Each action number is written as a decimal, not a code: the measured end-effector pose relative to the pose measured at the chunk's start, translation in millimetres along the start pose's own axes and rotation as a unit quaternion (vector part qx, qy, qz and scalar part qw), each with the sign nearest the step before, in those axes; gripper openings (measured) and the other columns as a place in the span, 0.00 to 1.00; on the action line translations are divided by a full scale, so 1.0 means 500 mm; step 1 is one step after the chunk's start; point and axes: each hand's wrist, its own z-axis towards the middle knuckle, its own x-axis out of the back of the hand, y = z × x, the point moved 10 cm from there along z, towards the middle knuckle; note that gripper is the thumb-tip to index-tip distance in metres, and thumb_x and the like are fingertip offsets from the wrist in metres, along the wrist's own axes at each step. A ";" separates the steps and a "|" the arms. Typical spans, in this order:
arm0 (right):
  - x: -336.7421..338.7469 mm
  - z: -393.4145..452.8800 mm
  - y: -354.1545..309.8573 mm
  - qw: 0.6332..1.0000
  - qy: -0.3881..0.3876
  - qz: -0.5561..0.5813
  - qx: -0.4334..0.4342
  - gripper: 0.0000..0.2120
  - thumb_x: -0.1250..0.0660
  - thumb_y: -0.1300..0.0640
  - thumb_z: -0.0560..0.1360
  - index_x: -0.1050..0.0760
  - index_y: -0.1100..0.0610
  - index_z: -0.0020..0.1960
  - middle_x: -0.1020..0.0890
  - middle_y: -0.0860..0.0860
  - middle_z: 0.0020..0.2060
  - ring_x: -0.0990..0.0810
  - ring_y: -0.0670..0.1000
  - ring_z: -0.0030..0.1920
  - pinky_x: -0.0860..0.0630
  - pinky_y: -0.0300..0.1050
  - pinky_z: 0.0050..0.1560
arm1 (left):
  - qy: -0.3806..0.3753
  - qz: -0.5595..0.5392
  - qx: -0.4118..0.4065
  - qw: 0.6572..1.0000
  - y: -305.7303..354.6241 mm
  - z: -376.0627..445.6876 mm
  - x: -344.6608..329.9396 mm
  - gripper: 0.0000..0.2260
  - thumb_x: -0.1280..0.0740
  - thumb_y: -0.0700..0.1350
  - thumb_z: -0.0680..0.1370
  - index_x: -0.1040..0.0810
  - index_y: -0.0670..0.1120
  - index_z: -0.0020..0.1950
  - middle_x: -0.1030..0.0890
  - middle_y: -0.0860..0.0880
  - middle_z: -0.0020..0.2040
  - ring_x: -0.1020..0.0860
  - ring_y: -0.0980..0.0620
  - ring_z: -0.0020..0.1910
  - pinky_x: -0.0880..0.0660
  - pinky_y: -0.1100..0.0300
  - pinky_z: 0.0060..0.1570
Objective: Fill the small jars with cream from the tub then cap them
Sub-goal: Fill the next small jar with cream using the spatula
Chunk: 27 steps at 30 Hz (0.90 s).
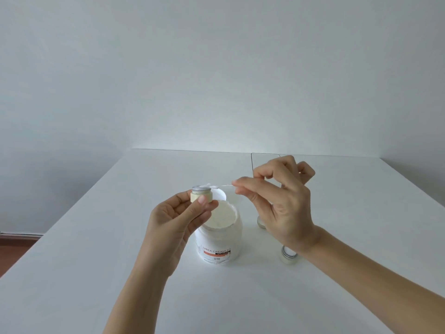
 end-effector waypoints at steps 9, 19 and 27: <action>0.018 0.001 0.040 0.996 0.011 0.028 -0.088 0.07 0.32 0.55 0.75 0.15 0.53 0.42 0.24 0.48 0.35 0.29 0.48 0.38 0.37 0.54 0.42 | 0.006 0.008 -0.011 1.000 0.006 0.002 0.012 0.23 0.24 0.45 0.64 0.19 0.37 0.56 0.14 0.40 0.49 0.14 0.46 0.51 0.19 0.64 0.45; -0.057 -0.063 0.149 0.903 -0.064 0.199 -0.376 0.08 0.33 0.55 0.77 0.18 0.51 0.40 0.16 0.44 0.37 0.21 0.51 0.44 0.27 0.41 0.50 | -0.008 0.050 -0.048 0.998 0.012 -0.005 0.029 0.14 0.23 0.40 0.64 0.16 0.48 0.48 0.14 0.45 0.51 0.15 0.44 0.53 0.20 0.56 0.56; -0.177 -0.139 0.145 0.746 -0.220 0.299 -0.553 0.12 0.34 0.52 0.77 0.19 0.53 0.37 0.17 0.39 0.32 0.23 0.26 0.35 0.34 0.29 0.40 | -0.048 0.088 -0.044 0.994 -0.003 -0.006 -0.004 0.14 0.24 0.36 0.68 0.17 0.48 0.50 0.15 0.46 0.55 0.16 0.44 0.55 0.23 0.55 0.58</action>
